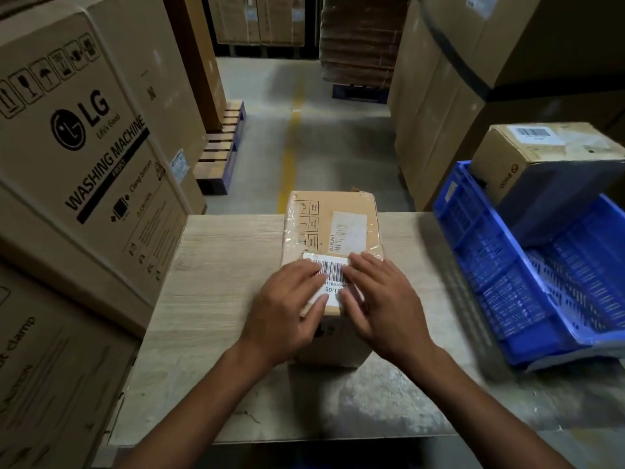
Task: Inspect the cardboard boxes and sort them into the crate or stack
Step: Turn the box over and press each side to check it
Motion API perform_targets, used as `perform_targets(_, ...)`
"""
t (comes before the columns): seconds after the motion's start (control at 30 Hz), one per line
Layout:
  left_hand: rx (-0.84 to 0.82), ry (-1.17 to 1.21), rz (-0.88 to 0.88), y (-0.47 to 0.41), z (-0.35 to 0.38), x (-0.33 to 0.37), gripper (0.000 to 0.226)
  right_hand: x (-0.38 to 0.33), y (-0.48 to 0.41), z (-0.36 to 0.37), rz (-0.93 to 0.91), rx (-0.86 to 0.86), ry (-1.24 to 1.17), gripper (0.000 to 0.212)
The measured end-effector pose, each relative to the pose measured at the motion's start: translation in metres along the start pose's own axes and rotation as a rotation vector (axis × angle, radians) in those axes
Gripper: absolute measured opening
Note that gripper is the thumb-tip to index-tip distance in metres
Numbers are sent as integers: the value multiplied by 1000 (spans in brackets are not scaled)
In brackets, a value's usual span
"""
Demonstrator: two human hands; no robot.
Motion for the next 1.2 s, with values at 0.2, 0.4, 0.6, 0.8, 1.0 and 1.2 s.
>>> perform_targets(0.2,-199,-96,-41,-4,-2,1,40,-12,-1,3,9,-18,156,42)
perform_targets(0.4,-213,-106,-54,-35,0,-7,30,-9,-42,-7,55,-133,229,25)
perform_targets(0.6,-278,-46,-219,-54,11,-32,45,-9,-57,7,102,-181,252,64)
perform_targets(0.8,-289,-140,-132,-62,11,-35,32,-6,-68,11,72,-121,370,45)
perform_targets(1.0,-259,-115,-155,-98,21,-68,31,-10,-103,20,162,-107,359,45)
perform_targets(1.2,-379,-89,-290,-100,34,-91,45,-14,-109,32,193,-220,340,48)
Point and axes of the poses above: each hand's wrist, its own y-axis away from the middle knuckle, its own z-axis out of the palm, x = y × z, the point moved 3 cm from there along -y, towards the middle knuckle, and after that the axes turned 10 degrees about z, right-handed, at the moved point
